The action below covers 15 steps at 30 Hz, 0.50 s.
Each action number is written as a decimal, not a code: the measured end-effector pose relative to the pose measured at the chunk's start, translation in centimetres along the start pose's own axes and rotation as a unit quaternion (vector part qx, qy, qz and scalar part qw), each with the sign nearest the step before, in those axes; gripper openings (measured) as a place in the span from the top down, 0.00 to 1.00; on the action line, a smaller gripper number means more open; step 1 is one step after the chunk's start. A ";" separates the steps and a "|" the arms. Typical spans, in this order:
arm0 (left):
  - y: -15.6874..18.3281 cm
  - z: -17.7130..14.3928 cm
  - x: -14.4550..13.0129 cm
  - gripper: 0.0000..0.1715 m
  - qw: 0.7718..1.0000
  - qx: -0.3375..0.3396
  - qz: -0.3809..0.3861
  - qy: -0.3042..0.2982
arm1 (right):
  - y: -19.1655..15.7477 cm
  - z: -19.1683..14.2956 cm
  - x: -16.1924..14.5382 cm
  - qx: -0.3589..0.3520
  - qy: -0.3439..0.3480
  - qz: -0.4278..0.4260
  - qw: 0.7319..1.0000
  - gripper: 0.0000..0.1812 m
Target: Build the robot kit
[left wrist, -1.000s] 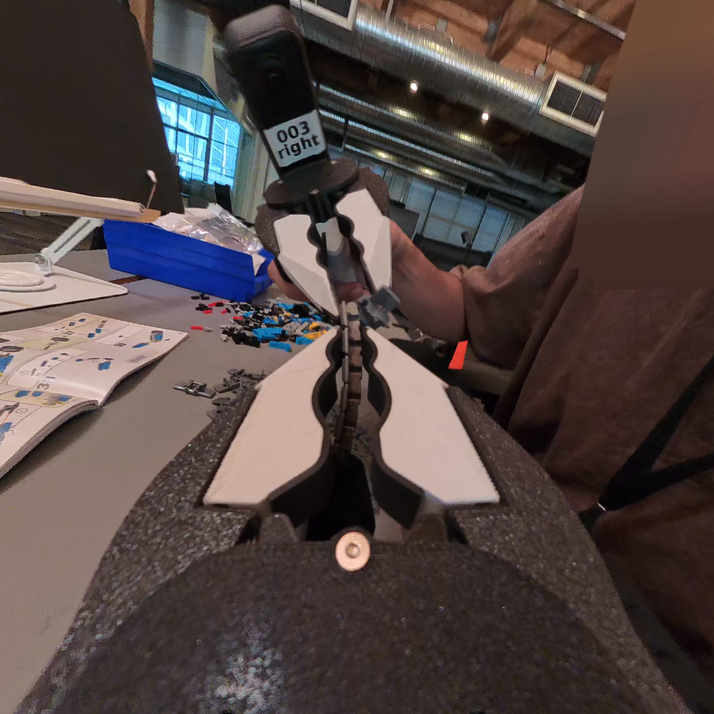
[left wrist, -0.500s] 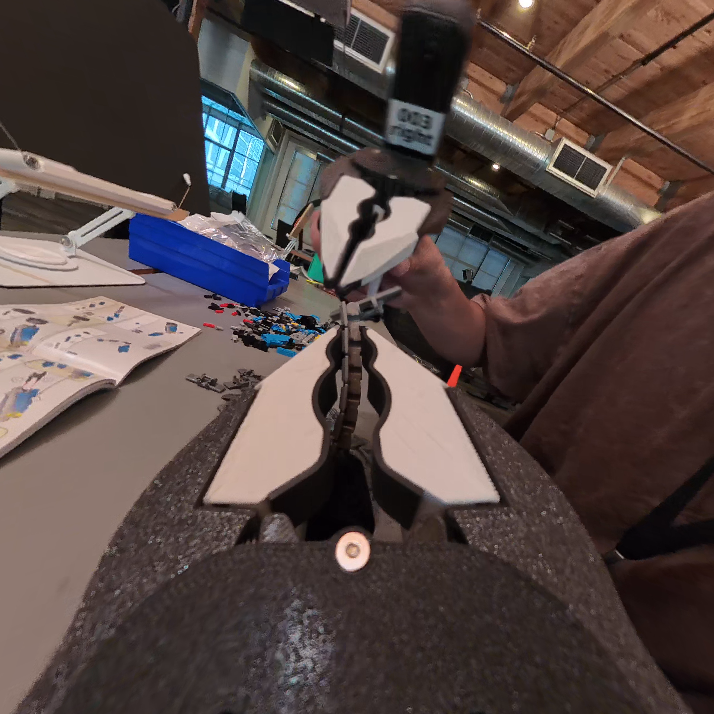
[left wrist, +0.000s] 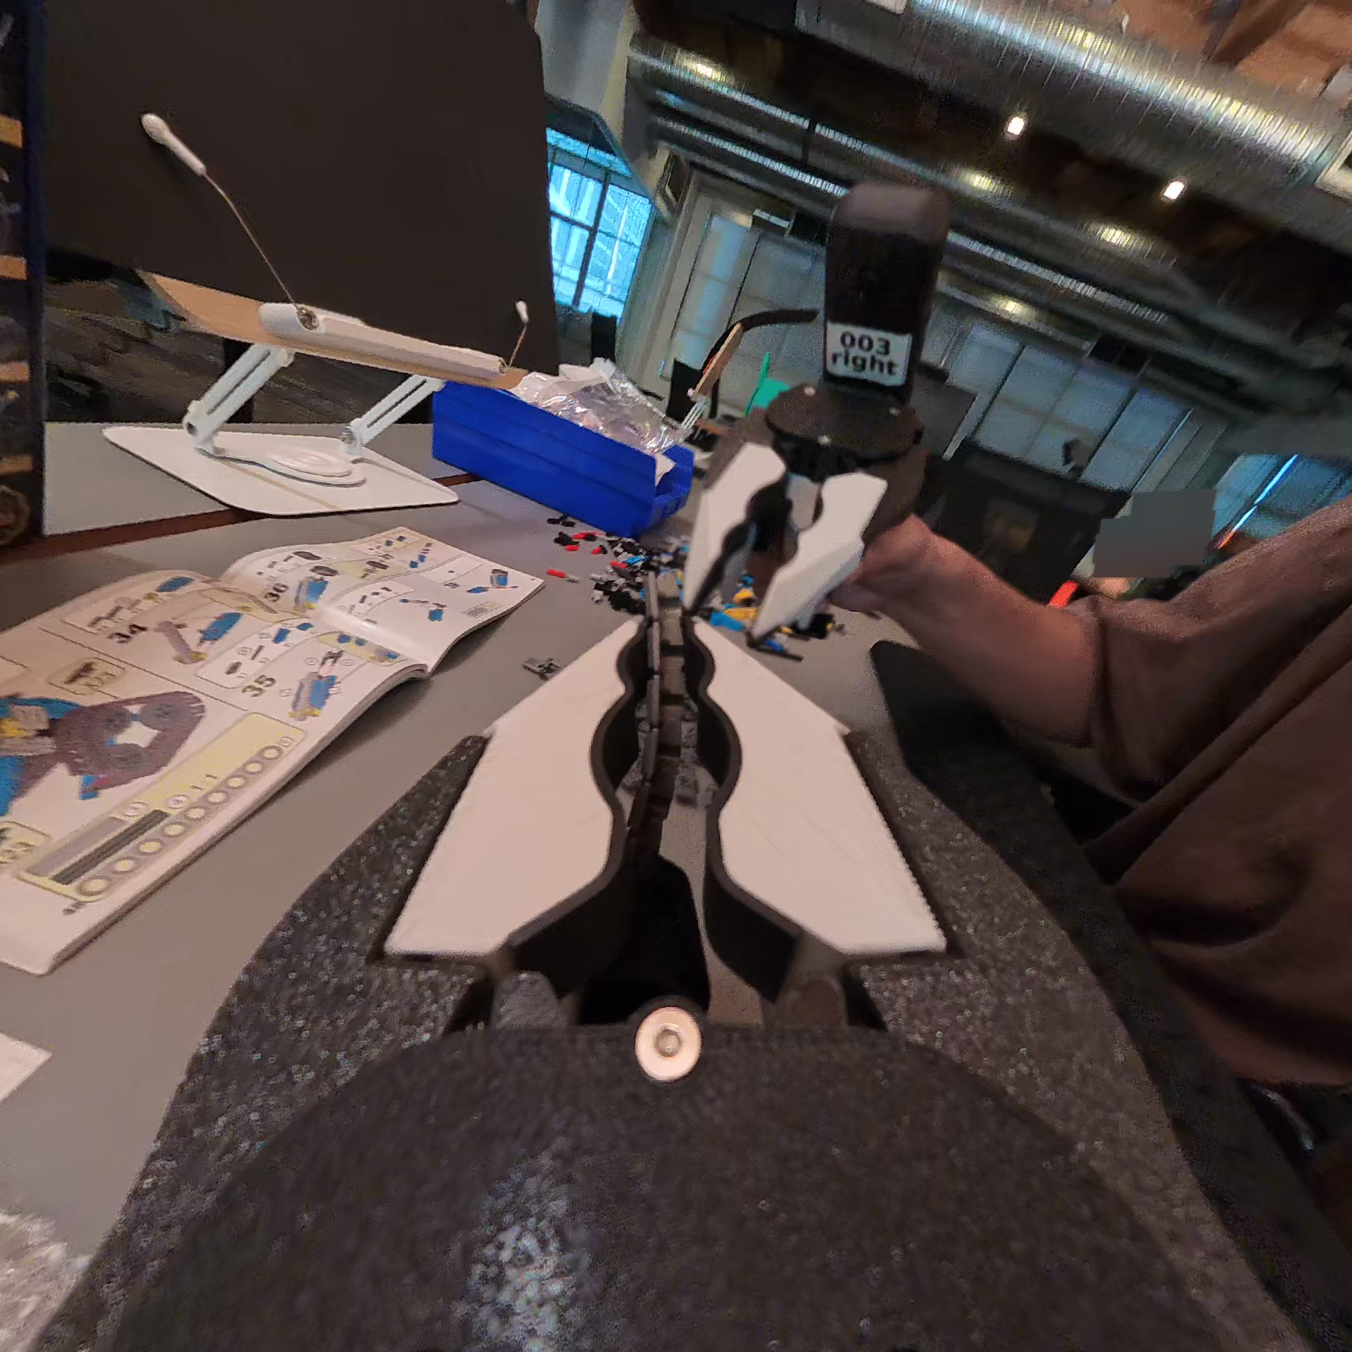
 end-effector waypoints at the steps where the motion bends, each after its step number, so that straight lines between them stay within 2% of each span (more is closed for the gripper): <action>1: 0.0 0.0 -0.2 0.96 1.000 0.006 0.017 -0.004 | -0.5 0.0 -1.5 0.003 -0.003 0.014 1.000 0.87; 5: 0.3 0.5 -1.1 0.96 0.998 0.016 0.059 -0.018 | -4.9 0.2 -6.9 0.011 -0.060 0.078 0.995 0.85; 8: 0.6 0.8 -1.6 0.96 0.998 0.014 0.064 -0.025 | -8.4 1.7 -9.3 0.014 -0.088 0.130 0.988 0.85; 11: 0.8 1.0 -2.0 0.96 0.997 0.014 0.064 -0.031 | -9.1 2.6 -10.4 -0.025 -0.096 0.168 0.981 0.85; 15: 1.3 1.0 -2.0 0.96 0.997 0.012 0.066 -0.029 | -8.6 3.0 -11.6 -0.113 -0.149 0.156 0.970 0.85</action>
Point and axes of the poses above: each gripper's, where its closed fingertips meet, z out along the fingers, x out of its top, y = z × x across the jaws, the point moved 1 cm from there along -z, back along the fingers, and after that the axes turned 14 degrees about x, right-handed, at the moved point
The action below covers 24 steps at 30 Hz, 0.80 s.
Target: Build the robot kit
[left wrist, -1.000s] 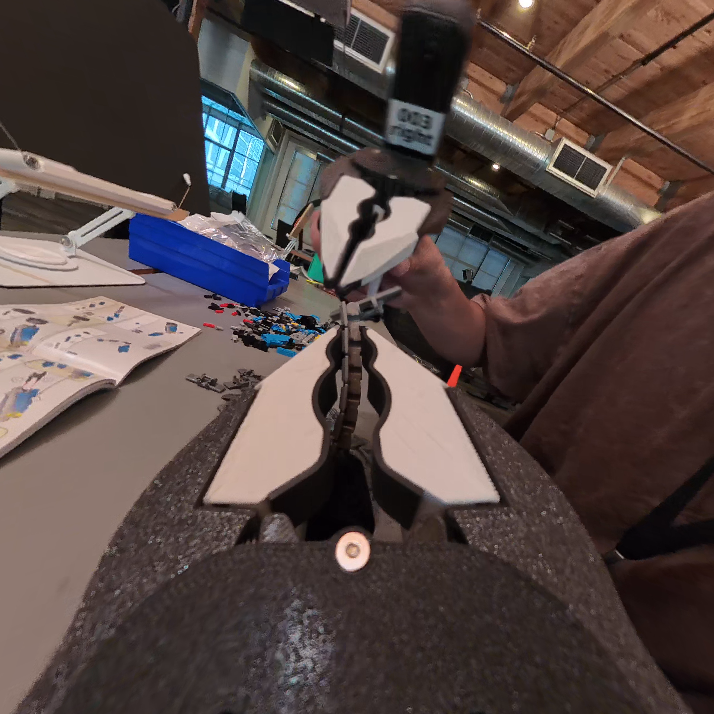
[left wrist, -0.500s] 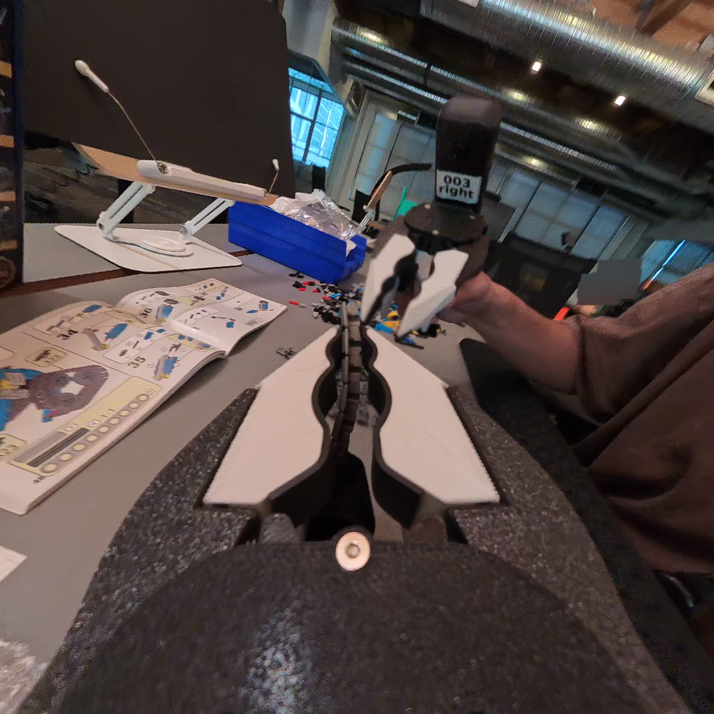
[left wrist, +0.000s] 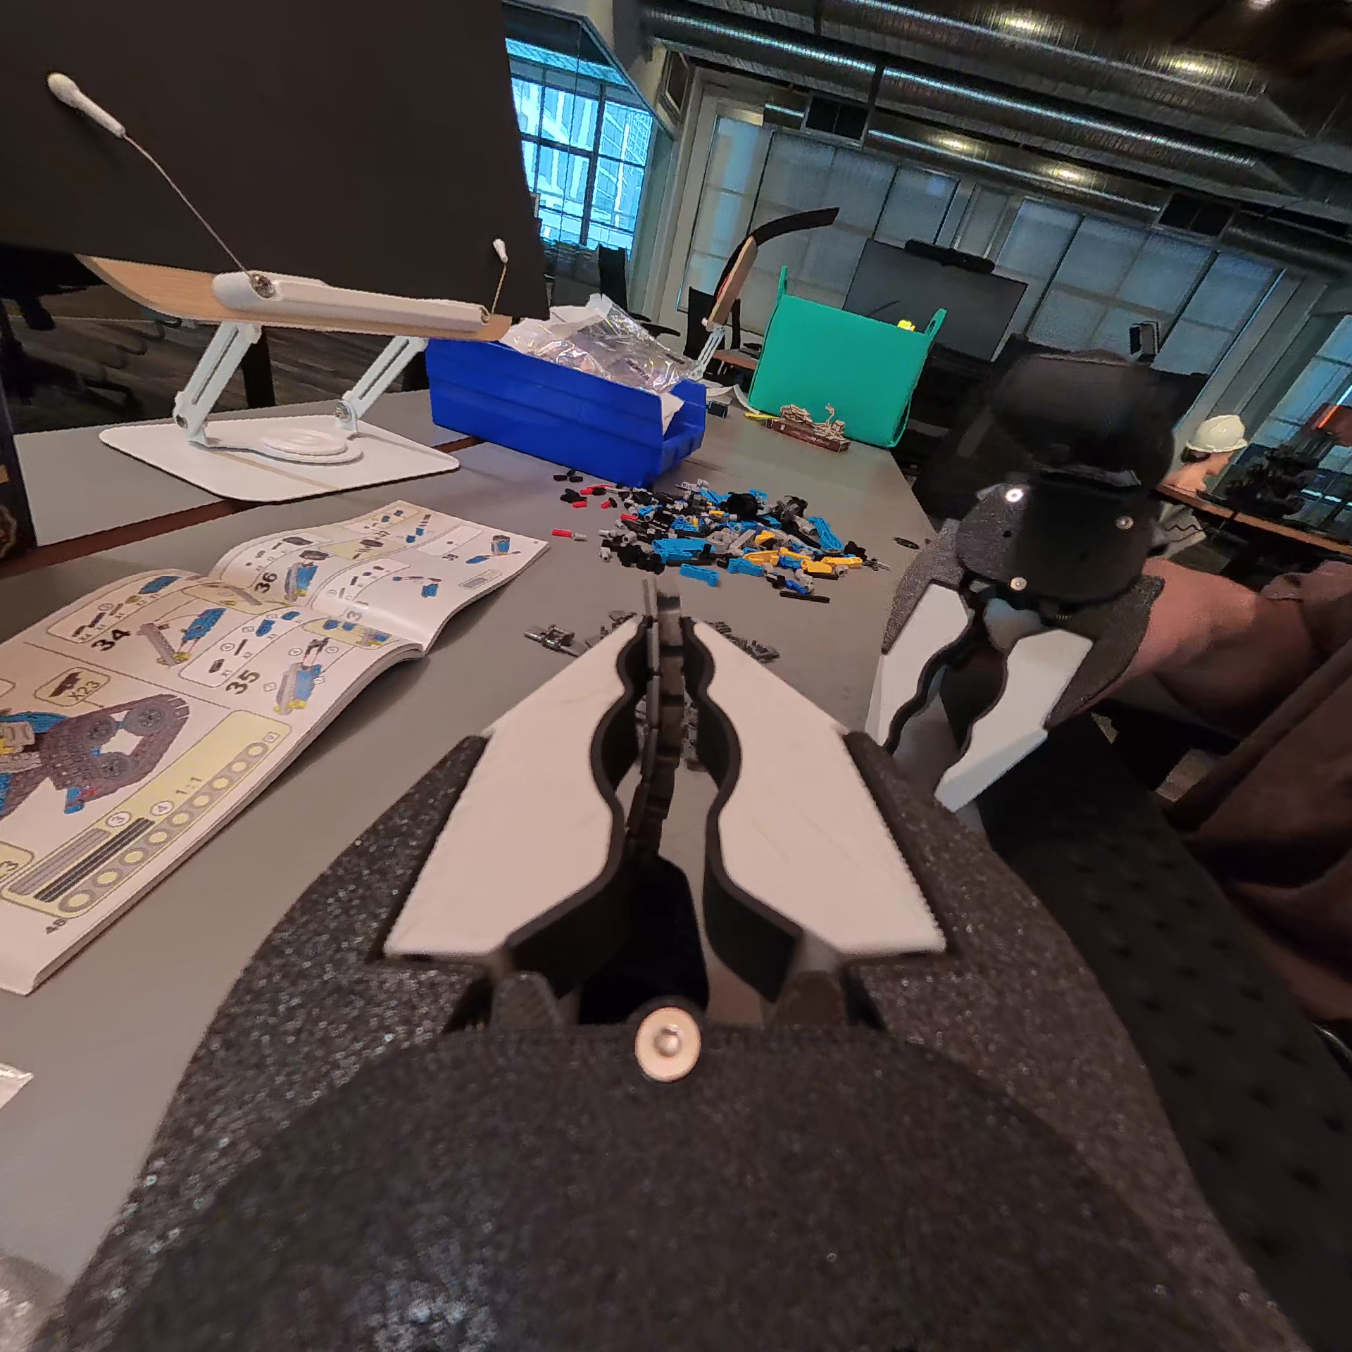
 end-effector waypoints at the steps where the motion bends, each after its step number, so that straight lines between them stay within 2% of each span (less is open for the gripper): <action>1: 0.1 0.0 0.0 0.96 1.000 -0.002 0.001 -0.001 | 0.0 0.1 -0.1 -0.013 -0.005 0.000 1.000 0.85; 5: 0.8 0.1 -0.2 0.96 1.000 -0.011 0.001 -0.006 | 0.4 -0.1 -0.4 -0.029 0.001 0.024 0.999 0.86; 11: 2.3 0.1 -0.3 0.96 0.999 -0.030 0.016 -0.021 | 0.3 0.4 0.0 0.064 0.086 0.087 0.990 0.88; 16: 2.6 0.2 -0.6 0.96 0.999 -0.035 0.020 -0.030 | 0.3 0.6 0.0 0.112 0.101 0.111 0.982 0.94; 19: 2.2 0.2 -0.5 0.96 0.999 -0.035 -0.006 -0.034 | 0.0 0.0 1.1 0.105 0.106 0.058 0.987 0.95; 24: 0.7 0.2 -0.8 0.96 0.997 -0.021 -0.049 -0.057 | -0.7 -1.2 6.0 0.105 0.108 -0.108 0.983 0.96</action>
Point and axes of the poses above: each gripper's, where its closed fingertips meet, z out along the fingers, x out of its top, y = z × x across the jaws, the point moved 1 cm from there along -z, back along the fingers, and after that the axes turned 14 degrees about x, right-handed, at the moved point
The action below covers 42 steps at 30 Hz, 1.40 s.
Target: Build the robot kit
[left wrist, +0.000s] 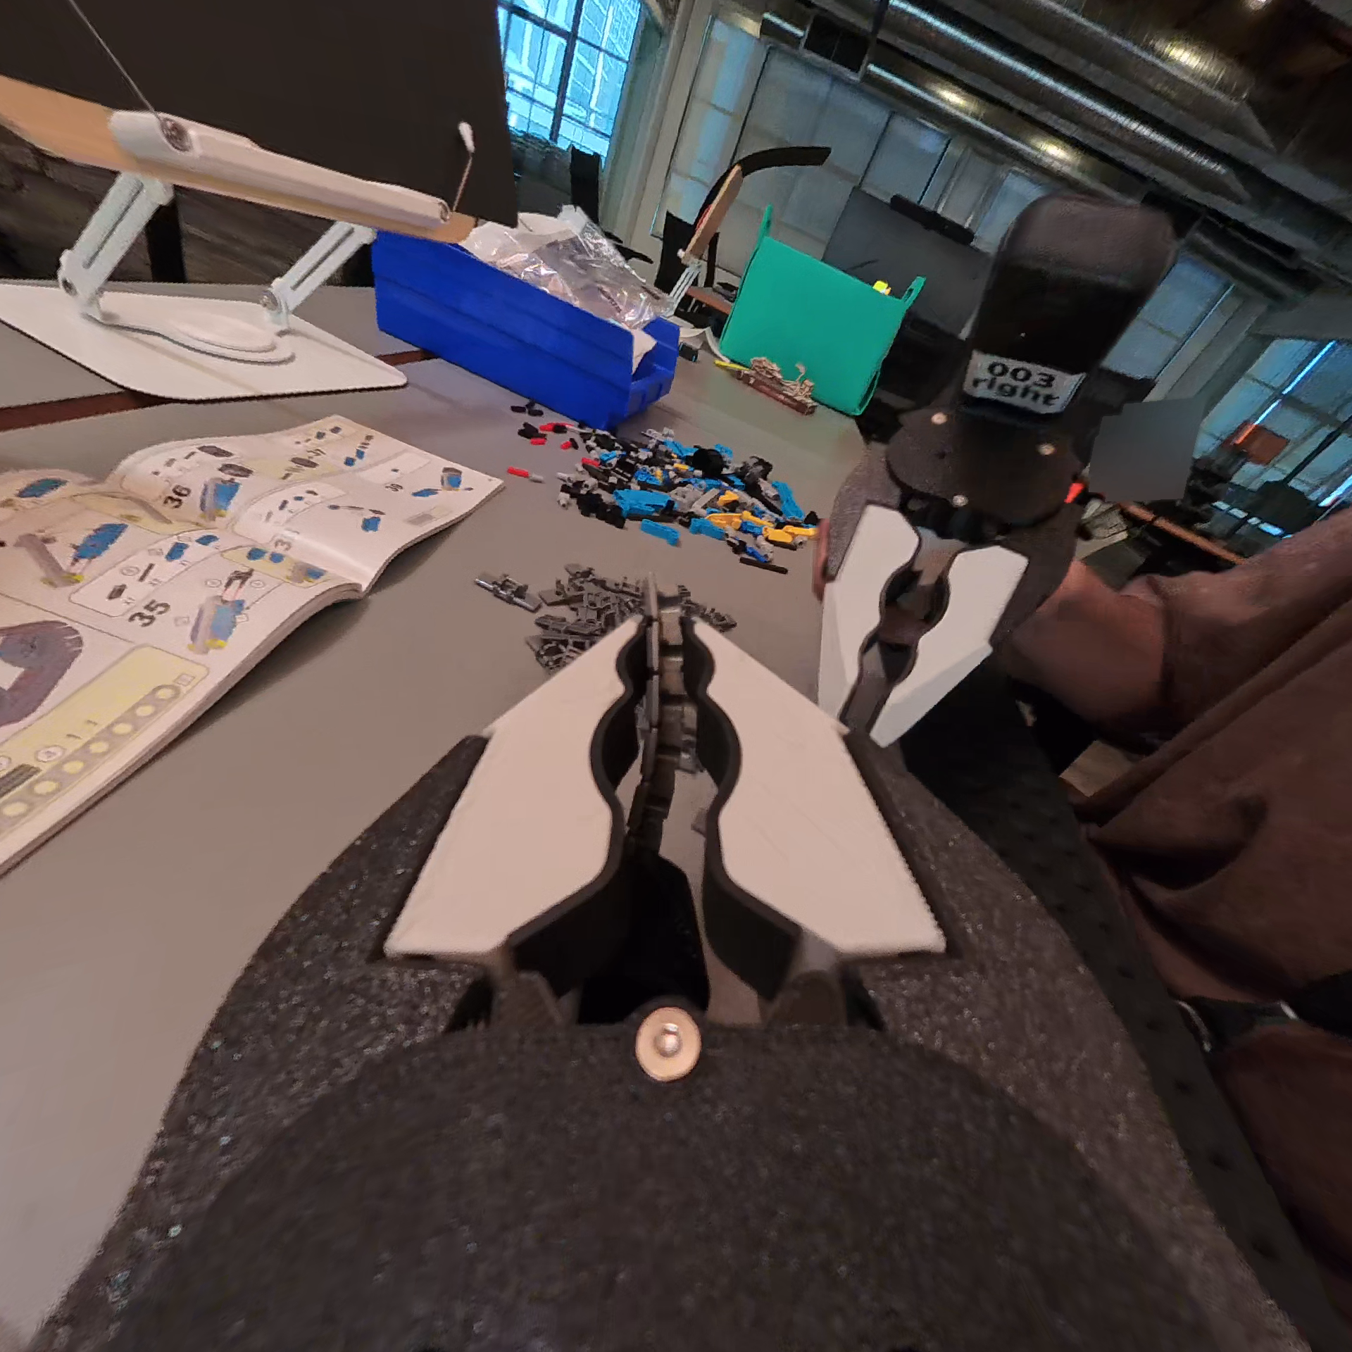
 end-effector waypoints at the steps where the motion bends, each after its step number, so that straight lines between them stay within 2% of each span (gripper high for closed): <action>1: 0.0 -0.1 0.1 0.96 1.000 -0.007 -0.007 -0.001 | -0.3 0.8 0.4 0.035 -0.022 -0.035 0.999 0.96; 3: 0.2 -0.3 -0.1 0.96 0.999 -0.032 -0.013 -0.026 | -2.2 2.5 -0.3 0.162 -0.081 -0.106 0.978 0.95; 6: 0.4 -0.7 -1.9 0.96 0.991 -0.067 -0.011 -0.111 | -2.7 4.1 -0.8 0.252 -0.145 -0.168 0.942 0.96; 8: -0.7 -0.7 -3.4 0.96 0.986 -0.046 0.002 -0.158 | -2.7 5.1 -1.2 0.297 -0.178 -0.184 0.920 0.95; 10: -1.6 -0.9 -3.5 0.96 0.986 -0.029 -0.002 -0.165 | -1.6 6.1 -2.2 0.292 -0.215 -0.208 0.908 0.95; 12: -2.0 -1.3 -3.2 0.96 0.986 -0.033 -0.015 -0.164 | -0.6 7.0 -2.4 0.266 -0.212 -0.237 0.910 0.95; 14: -2.1 -1.9 -2.9 0.96 0.985 -0.036 -0.025 -0.168 | 0.5 7.2 -1.7 0.208 -0.193 -0.256 0.924 0.87; 16: -2.3 -2.4 -2.3 0.96 0.988 -0.021 -0.030 -0.152 | 1.3 6.0 -0.7 0.150 -0.176 -0.260 0.937 0.86; 18: -1.9 -3.2 -2.3 0.96 0.988 -0.005 -0.037 -0.152 | 1.3 4.2 0.1 0.099 -0.157 -0.216 0.959 0.87; 19: -1.5 -3.7 -2.2 0.96 0.988 0.005 -0.035 -0.151 | 0.3 3.7 0.2 0.099 -0.144 -0.181 0.968 0.86; 21: 0.1 -4.8 -2.2 0.96 0.988 0.014 -0.032 -0.149 | -1.8 3.7 -0.3 0.089 -0.110 -0.114 0.983 0.88; 25: 3.2 -7.1 -1.1 0.96 0.988 0.041 -0.076 -0.128 | -2.7 5.0 -3.2 0.052 -0.131 -0.068 0.988 0.84; 28: 5.9 -8.6 0.5 0.96 0.986 0.039 -0.135 -0.094 | -1.3 5.8 -4.3 0.035 -0.149 -0.039 0.987 0.86; 31: 8.8 -10.2 1.5 0.96 0.983 0.036 -0.163 -0.075 | -0.4 6.0 -3.6 0.038 -0.127 -0.026 0.991 0.84; 35: 11.7 -12.4 2.3 0.96 0.978 0.032 -0.201 -0.052 | 0.6 6.8 -2.8 0.037 -0.136 -0.065 0.988 0.86; 39: 12.4 -13.9 2.1 0.96 0.970 0.042 -0.237 -0.042 | 0.2 7.5 -1.4 0.077 -0.125 -0.062 0.987 0.82; 42: 11.7 -13.9 1.0 0.96 0.965 0.061 -0.247 -0.066 | -0.2 7.0 -1.1 0.069 -0.121 -0.101 0.985 0.82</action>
Point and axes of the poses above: each gripper's, where its closed fingertips meet, z out along the fingers, x out of its top, y = z × x across the jaws, the point moved 1 cm from there along -z, back along the fingers, and after that the axes turned 14 degrees about x, right-handed, at the moved point
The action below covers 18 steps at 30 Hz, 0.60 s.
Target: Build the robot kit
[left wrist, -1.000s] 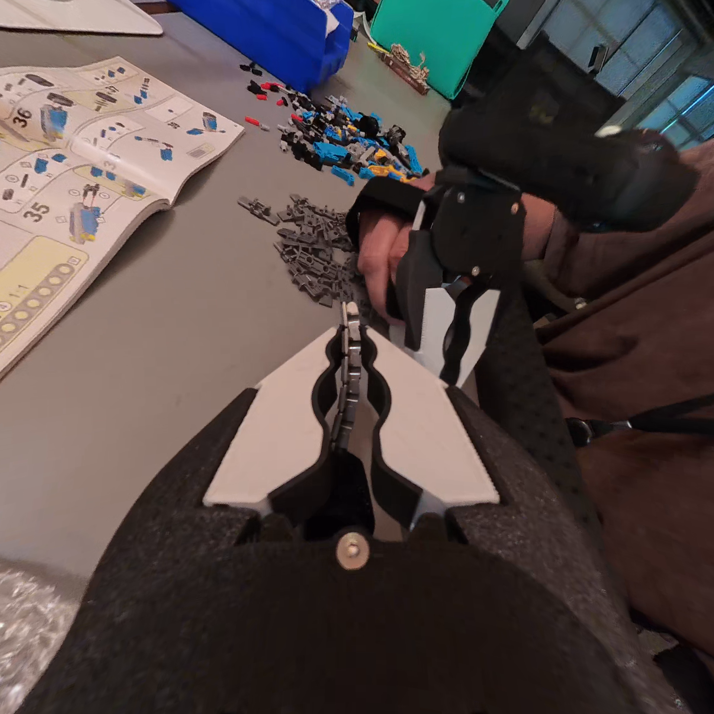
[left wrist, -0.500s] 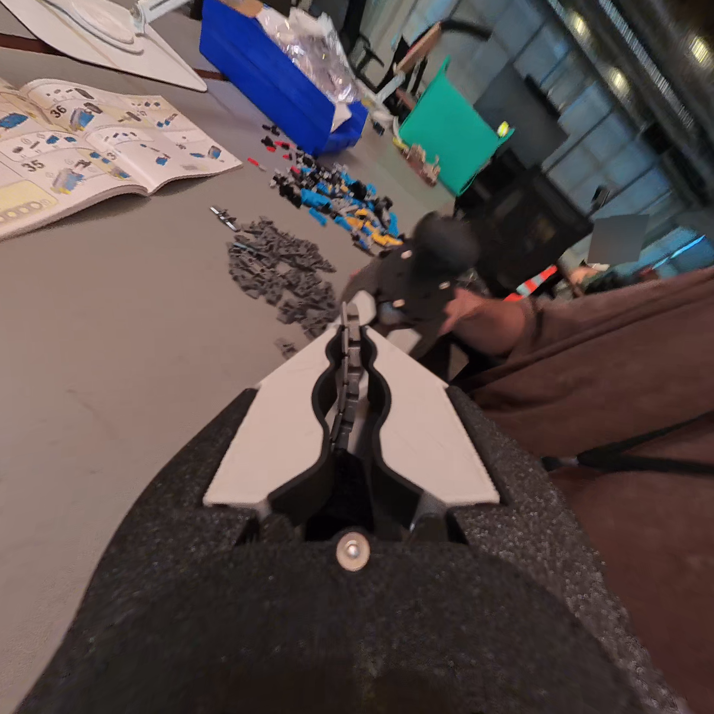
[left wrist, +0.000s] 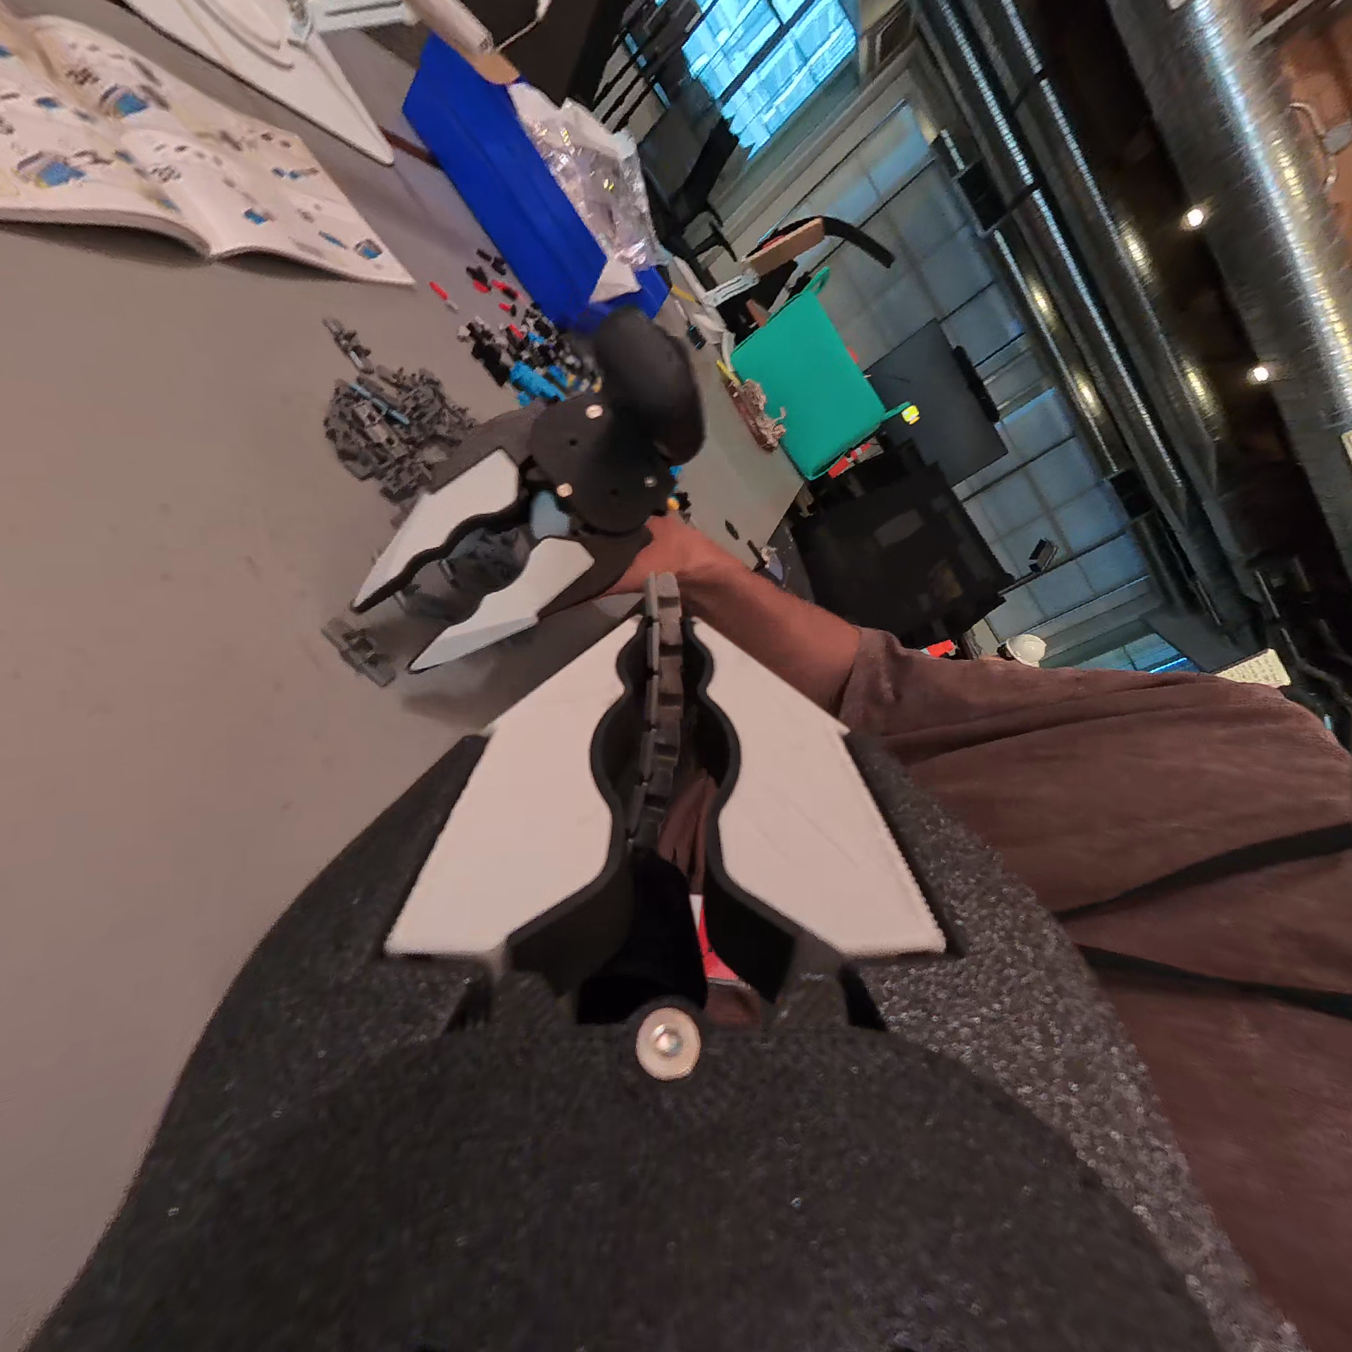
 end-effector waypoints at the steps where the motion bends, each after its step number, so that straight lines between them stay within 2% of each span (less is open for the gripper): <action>1: -0.4 0.3 -0.2 0.96 1.000 0.006 -0.003 -0.011 | -0.1 -0.1 -0.2 -0.008 -0.007 -0.013 1.000 0.82; 5: -2.2 1.8 -0.5 0.96 0.998 0.025 -0.018 -0.062 | 0.6 0.7 -1.0 -0.020 -0.042 -0.020 0.999 0.82; 7: -3.2 2.7 -1.1 0.96 0.994 0.037 -0.013 -0.100 | 1.3 0.8 -0.5 -0.021 -0.039 -0.037 0.998 0.86; 9: -4.5 3.8 -1.8 0.96 0.989 0.049 -0.013 -0.137 | 1.5 1.2 -0.1 0.006 -0.043 -0.052 0.998 0.86; 12: -6.9 5.8 -2.1 0.96 0.982 0.055 -0.033 -0.177 | 3.4 0.7 0.2 0.001 -0.038 -0.083 0.996 0.86; 15: -8.9 8.0 -2.3 0.96 0.972 0.051 -0.049 -0.223 | 3.3 0.4 -0.2 0.058 -0.033 -0.112 0.992 0.86; 18: -10.6 10.1 -2.6 0.96 0.955 0.047 -0.070 -0.283 | 3.0 0.1 -0.6 0.085 -0.031 -0.145 0.985 0.86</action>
Point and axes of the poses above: each gripper's, where its closed fingertips meet, z out along the fingers, x out of its top, y = z × x across the jaws, the point moved 1 cm from there along -z, back along the fingers, and after that the axes turned 14 degrees about x, right-handed, at the moved point
